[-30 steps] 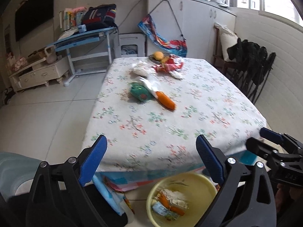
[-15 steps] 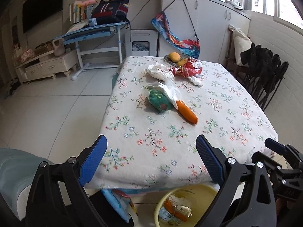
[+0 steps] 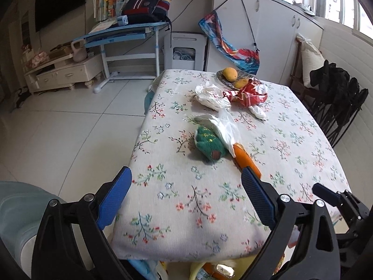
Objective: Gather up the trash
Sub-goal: 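Reach past the orange peel and grasp the white tissue with the right gripper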
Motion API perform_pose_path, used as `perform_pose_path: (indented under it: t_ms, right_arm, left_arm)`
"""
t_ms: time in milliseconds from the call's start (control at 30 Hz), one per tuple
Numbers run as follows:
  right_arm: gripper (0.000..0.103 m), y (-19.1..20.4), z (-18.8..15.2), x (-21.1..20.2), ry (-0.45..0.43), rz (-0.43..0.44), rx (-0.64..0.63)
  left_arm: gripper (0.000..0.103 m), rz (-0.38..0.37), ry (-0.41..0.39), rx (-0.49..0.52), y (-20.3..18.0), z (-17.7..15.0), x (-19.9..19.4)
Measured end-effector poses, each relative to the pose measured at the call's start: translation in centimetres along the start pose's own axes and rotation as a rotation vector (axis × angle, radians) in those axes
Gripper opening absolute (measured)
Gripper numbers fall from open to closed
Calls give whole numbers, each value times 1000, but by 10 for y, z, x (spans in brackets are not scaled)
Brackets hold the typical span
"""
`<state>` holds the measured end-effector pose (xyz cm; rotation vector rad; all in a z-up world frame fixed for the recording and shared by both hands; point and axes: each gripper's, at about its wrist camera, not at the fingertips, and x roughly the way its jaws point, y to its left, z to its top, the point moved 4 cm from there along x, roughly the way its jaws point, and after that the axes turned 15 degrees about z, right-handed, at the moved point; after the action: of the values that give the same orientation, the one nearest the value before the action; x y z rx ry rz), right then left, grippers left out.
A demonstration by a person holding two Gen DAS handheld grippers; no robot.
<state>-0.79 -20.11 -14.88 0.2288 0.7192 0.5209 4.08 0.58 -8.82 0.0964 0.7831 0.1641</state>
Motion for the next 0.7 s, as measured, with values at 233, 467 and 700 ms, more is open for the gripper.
perform_pose_path:
  t_ms: [233,467,700]
  right_arm:
    - [63,1,15,33,36,25,-19]
    - [55,-2,19,50,54,44,1]
    - [46,-4,21,59,66,55,15]
  left_arm:
    - [91,25,36,-15,-3,14,27]
    - [91,33,60,-12,-12,22,44]
    - [91,40,76,-14,-14,25,52]
